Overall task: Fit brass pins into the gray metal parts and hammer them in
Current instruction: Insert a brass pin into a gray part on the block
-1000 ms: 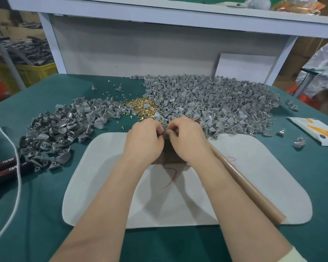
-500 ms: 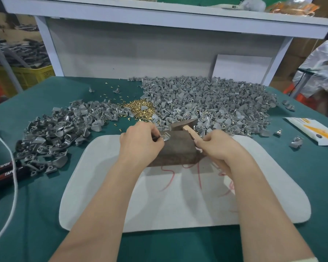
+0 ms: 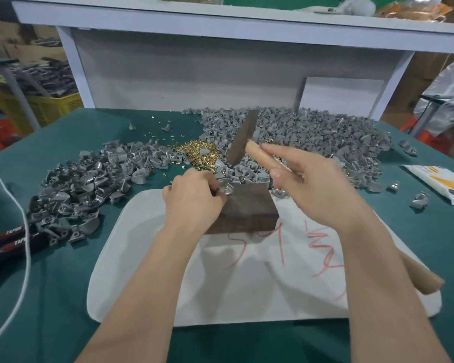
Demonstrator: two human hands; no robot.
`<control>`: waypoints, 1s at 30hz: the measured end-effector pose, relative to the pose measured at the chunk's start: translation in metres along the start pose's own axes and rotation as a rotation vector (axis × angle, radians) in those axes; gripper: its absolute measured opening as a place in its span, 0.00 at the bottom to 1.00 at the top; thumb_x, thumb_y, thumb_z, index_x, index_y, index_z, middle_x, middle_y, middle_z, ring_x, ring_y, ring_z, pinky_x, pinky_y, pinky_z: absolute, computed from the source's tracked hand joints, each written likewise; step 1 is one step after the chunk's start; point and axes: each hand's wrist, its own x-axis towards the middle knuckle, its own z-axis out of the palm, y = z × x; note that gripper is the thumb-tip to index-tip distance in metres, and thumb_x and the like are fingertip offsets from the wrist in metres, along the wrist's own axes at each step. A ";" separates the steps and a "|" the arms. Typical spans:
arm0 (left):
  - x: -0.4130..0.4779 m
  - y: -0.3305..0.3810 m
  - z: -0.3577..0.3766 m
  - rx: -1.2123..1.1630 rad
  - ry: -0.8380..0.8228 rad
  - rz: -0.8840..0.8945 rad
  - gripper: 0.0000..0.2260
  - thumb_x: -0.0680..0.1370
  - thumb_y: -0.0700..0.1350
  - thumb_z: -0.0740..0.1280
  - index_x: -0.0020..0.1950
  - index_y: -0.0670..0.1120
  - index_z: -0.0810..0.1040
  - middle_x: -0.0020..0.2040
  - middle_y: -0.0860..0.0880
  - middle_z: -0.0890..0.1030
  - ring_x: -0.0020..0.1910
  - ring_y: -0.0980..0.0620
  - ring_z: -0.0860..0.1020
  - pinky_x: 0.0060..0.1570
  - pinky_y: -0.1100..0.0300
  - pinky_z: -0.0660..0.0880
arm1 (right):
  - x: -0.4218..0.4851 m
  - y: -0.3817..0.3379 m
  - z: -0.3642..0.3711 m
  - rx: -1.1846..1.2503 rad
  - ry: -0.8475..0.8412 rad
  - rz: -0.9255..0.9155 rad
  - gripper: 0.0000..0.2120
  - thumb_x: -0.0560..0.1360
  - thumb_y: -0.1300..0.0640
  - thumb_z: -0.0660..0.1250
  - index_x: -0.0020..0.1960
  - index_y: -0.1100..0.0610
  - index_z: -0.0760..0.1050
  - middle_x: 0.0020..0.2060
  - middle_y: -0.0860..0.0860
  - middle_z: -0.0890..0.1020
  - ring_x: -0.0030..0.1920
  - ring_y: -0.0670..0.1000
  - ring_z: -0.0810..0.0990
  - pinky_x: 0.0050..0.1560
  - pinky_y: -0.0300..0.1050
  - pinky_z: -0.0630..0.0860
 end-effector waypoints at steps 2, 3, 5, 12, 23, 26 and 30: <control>0.000 -0.001 0.001 -0.017 0.005 0.010 0.03 0.74 0.47 0.67 0.41 0.53 0.77 0.51 0.48 0.79 0.55 0.44 0.75 0.53 0.53 0.66 | -0.001 -0.004 -0.003 -0.024 0.049 -0.040 0.20 0.77 0.56 0.64 0.66 0.38 0.71 0.44 0.31 0.77 0.49 0.36 0.74 0.46 0.19 0.64; 0.000 -0.001 0.001 -0.024 0.001 0.014 0.04 0.74 0.47 0.67 0.40 0.53 0.76 0.51 0.48 0.79 0.54 0.44 0.75 0.53 0.52 0.67 | -0.002 -0.005 -0.003 -0.044 0.041 -0.054 0.20 0.77 0.56 0.64 0.65 0.37 0.71 0.45 0.32 0.78 0.49 0.36 0.74 0.46 0.21 0.64; -0.001 0.000 0.000 -0.033 -0.005 0.010 0.05 0.74 0.47 0.68 0.39 0.53 0.75 0.51 0.48 0.78 0.55 0.44 0.75 0.54 0.52 0.67 | -0.005 -0.009 -0.002 -0.116 -0.058 -0.084 0.21 0.77 0.54 0.64 0.65 0.35 0.70 0.50 0.36 0.81 0.47 0.39 0.76 0.47 0.31 0.68; -0.001 0.000 0.000 -0.088 -0.011 -0.008 0.07 0.74 0.45 0.69 0.36 0.52 0.76 0.47 0.48 0.81 0.53 0.44 0.77 0.57 0.51 0.71 | -0.004 -0.012 -0.001 -0.151 0.032 -0.086 0.20 0.77 0.54 0.63 0.66 0.36 0.70 0.56 0.36 0.79 0.52 0.42 0.77 0.48 0.31 0.67; 0.000 0.000 0.000 -0.096 -0.020 -0.019 0.07 0.74 0.45 0.70 0.36 0.52 0.75 0.47 0.49 0.81 0.53 0.43 0.77 0.56 0.50 0.72 | -0.007 -0.016 0.005 -0.169 -0.029 -0.056 0.20 0.77 0.53 0.63 0.65 0.34 0.69 0.46 0.33 0.79 0.51 0.44 0.77 0.50 0.38 0.70; 0.001 0.000 0.001 -0.117 -0.005 -0.034 0.08 0.74 0.45 0.69 0.36 0.51 0.74 0.45 0.48 0.82 0.52 0.43 0.77 0.55 0.51 0.73 | -0.003 -0.014 0.004 -0.087 0.091 -0.064 0.20 0.78 0.54 0.63 0.66 0.36 0.69 0.56 0.32 0.77 0.52 0.38 0.76 0.51 0.29 0.66; 0.002 -0.001 0.000 -0.082 -0.031 -0.030 0.07 0.74 0.47 0.69 0.36 0.52 0.74 0.45 0.50 0.80 0.53 0.44 0.77 0.55 0.51 0.72 | -0.005 -0.017 0.010 -0.176 -0.163 -0.035 0.20 0.78 0.54 0.62 0.65 0.34 0.69 0.45 0.35 0.81 0.46 0.44 0.78 0.43 0.36 0.68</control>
